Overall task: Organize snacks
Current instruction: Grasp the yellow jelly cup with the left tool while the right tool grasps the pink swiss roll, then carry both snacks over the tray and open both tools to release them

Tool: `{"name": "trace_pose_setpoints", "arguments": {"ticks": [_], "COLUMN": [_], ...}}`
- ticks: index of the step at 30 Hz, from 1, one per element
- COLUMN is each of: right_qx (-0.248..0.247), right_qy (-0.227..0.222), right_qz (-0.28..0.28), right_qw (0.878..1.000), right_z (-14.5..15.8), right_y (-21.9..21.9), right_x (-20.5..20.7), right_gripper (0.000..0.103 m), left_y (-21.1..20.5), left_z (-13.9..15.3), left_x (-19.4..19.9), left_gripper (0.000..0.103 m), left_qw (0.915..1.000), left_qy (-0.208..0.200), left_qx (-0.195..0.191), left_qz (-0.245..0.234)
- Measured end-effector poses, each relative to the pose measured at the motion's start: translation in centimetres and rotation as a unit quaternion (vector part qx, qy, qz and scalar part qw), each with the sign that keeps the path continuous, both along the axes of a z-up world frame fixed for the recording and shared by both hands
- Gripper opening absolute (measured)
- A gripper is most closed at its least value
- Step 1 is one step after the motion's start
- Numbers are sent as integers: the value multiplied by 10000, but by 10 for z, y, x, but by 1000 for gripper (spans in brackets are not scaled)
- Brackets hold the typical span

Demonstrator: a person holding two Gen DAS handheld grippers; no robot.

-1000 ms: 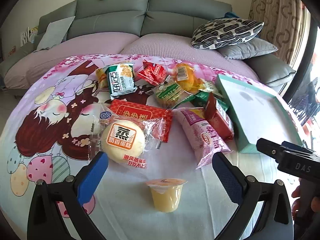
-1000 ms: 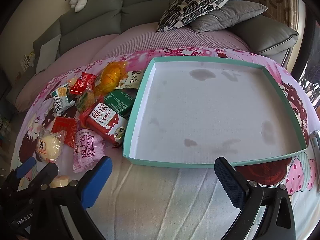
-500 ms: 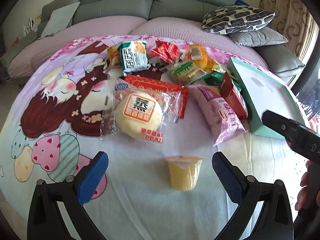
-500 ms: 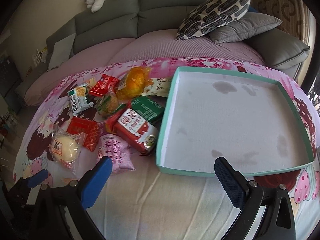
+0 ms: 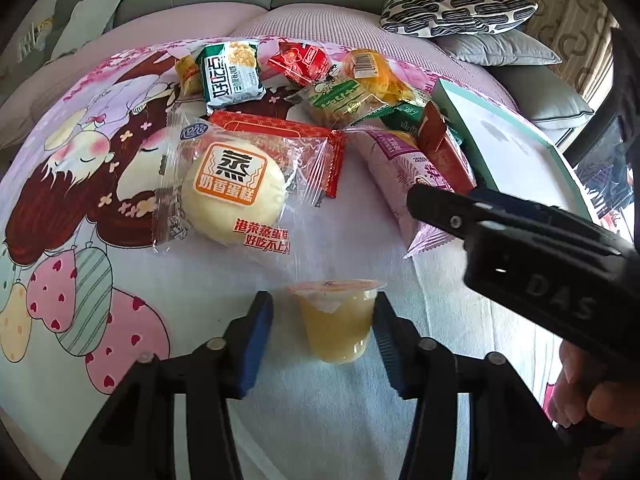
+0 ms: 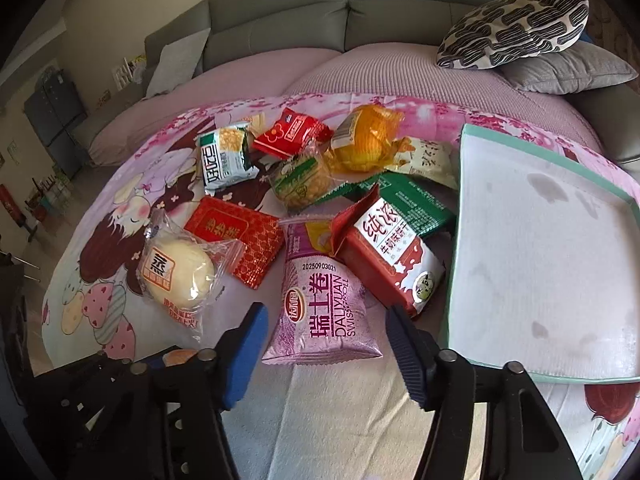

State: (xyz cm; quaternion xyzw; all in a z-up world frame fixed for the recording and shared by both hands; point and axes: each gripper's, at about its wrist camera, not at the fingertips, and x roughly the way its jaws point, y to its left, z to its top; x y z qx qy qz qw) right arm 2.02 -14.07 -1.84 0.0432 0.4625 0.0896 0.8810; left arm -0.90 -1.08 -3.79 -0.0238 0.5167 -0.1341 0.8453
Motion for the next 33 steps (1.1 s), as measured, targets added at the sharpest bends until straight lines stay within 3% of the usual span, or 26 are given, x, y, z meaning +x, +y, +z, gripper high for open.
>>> {"name": "trace_pose_setpoints", "arguments": {"ticks": [12, 15, 21, 33], "right_qx": [-100, -56, 82, 519], "right_qy": [234, 199, 101, -414], "right_qz": [94, 84, 97, 98], "right_qw": [9996, 9998, 9999, 9977], "right_z": [-17, -15, -5, 27], "right_y": [9, 7, 5, -4], "right_x": [11, 10, 6, -6], "right_gripper": [48, 44, 41, 41], "left_y": [4, 7, 5, 3], "left_z": [-4, -2, 6, 47], "left_x": [2, 2, 1, -4], "left_gripper": [41, 36, 36, 35], "left_qw": [9999, 9999, 9999, 9985], "left_qy": [49, 28, -29, -533], "left_qx": [-90, -99, -60, 8], "left_qz": [70, 90, 75, 90]}}
